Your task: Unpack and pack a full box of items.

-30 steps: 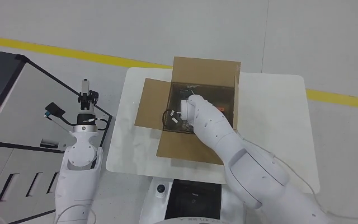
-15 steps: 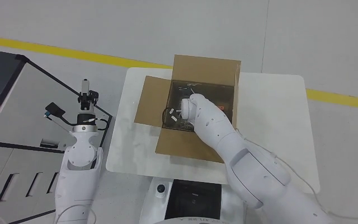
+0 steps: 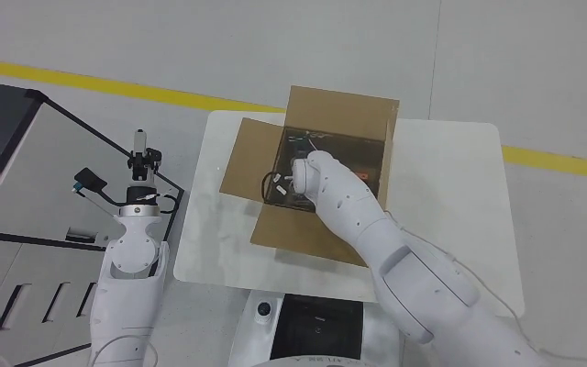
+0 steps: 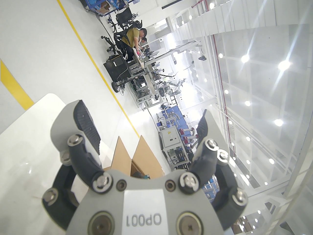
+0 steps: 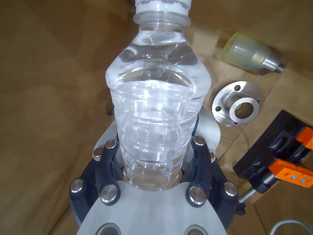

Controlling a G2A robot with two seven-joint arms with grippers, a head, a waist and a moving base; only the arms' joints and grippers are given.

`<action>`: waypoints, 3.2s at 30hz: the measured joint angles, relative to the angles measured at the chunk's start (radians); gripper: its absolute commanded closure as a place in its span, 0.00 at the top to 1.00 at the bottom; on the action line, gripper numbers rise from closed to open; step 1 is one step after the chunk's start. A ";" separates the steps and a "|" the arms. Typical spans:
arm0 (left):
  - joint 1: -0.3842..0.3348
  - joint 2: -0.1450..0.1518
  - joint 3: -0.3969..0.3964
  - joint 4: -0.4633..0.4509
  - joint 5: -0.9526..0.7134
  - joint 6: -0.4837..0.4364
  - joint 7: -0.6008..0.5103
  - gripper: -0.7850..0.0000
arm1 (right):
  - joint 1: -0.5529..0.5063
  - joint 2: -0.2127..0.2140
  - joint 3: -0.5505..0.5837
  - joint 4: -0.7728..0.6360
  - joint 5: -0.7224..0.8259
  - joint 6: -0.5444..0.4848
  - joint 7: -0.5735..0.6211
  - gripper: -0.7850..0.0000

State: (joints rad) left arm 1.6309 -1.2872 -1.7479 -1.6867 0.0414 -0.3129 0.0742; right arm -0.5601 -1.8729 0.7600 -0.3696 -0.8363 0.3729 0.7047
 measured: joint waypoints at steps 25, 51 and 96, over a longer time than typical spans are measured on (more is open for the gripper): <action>0.000 0.000 0.000 0.000 0.000 0.000 0.000 1.00 | -0.410 0.201 0.165 -0.908 -0.489 0.147 0.335 0.00; 0.000 0.000 0.000 0.000 0.000 0.000 0.000 1.00 | -0.757 0.258 0.287 -1.580 -1.057 0.159 0.513 0.00; 0.000 0.000 0.000 0.000 0.000 0.000 0.000 1.00 | -0.936 0.237 0.475 -1.750 -1.187 0.177 0.515 0.00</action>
State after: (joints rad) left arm 1.6309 -1.2872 -1.7479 -1.6867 0.0414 -0.3129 0.0742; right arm -1.4958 -1.6360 1.2345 -2.1195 -2.0236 0.5495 1.2201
